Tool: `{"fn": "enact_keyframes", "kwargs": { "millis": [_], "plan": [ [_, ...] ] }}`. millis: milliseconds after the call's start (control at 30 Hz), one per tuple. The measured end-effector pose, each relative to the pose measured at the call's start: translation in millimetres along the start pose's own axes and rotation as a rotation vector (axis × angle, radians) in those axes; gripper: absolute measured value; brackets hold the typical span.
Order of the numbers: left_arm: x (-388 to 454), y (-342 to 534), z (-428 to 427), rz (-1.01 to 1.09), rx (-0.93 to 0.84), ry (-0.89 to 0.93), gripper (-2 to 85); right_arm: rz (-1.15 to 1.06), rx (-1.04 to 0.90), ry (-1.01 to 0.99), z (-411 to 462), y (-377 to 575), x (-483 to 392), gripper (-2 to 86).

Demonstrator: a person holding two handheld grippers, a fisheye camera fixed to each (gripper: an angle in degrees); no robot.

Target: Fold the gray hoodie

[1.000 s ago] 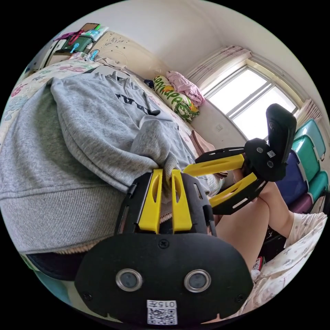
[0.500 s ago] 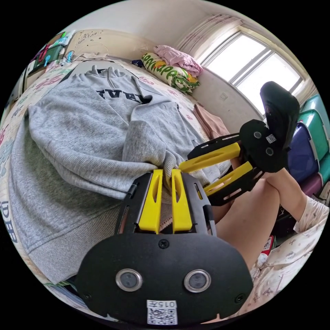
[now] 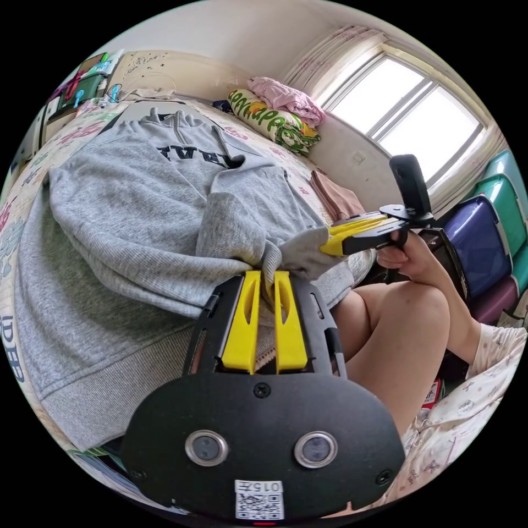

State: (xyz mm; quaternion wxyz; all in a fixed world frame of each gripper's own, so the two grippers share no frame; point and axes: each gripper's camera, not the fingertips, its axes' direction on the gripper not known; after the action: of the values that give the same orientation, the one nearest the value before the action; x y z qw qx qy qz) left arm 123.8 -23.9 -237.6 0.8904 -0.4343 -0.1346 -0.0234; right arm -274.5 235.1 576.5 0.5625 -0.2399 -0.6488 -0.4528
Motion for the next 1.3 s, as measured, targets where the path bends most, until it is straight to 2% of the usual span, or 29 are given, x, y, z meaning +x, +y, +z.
{"fn": "enact_keyframes", "kwargs": {
  "millis": [400,433,500,533,667,800,1033,1100,1200,1300],
  "plan": [
    [-24.9,15.7,-10.2,-0.047,0.023,0.007,4.5,0.266,0.165,-0.147,-83.8,-0.7,30.3,5.2],
    [-26.6,17.8,-14.1,-0.058,0.045,0.018,4.6,0.272,0.169,-0.155,-86.7,-0.5,30.0,5.1],
    [-24.4,35.9,-40.0,-0.036,0.245,0.089,4.8,0.284,0.175,-0.186,-96.5,-0.8,26.3,5.1],
    [-25.1,36.5,-42.2,-0.040,0.259,0.103,4.8,0.282,0.177,-0.192,-98.9,-1.2,24.4,5.1],
    [-32.9,18.9,-11.6,-0.047,0.143,0.101,5.1,0.253,0.191,-0.265,-112.5,-5.8,10.5,6.0],
    [-47.5,27.0,19.9,-0.083,0.120,0.059,5.3,0.152,0.199,-0.365,-120.9,-11.9,-14.6,9.2],
    [-85.6,52.9,25.5,-0.107,0.133,0.103,5.3,0.070,0.038,-0.156,-108.8,-29.9,-70.9,11.8],
    [-109.3,60.7,22.1,-0.143,0.124,0.185,5.9,0.091,0.002,-0.102,-105.1,-32.5,-80.1,10.2],
    [-136.6,82.9,12.6,-0.178,0.166,0.288,7.3,0.130,0.009,-0.101,-107.6,-31.3,-86.0,8.0],
    [-146.4,110.9,2.7,-0.161,0.187,0.281,8.5,0.156,0.030,-0.111,-111.4,-29.6,-93.0,7.2]
  ]
}}
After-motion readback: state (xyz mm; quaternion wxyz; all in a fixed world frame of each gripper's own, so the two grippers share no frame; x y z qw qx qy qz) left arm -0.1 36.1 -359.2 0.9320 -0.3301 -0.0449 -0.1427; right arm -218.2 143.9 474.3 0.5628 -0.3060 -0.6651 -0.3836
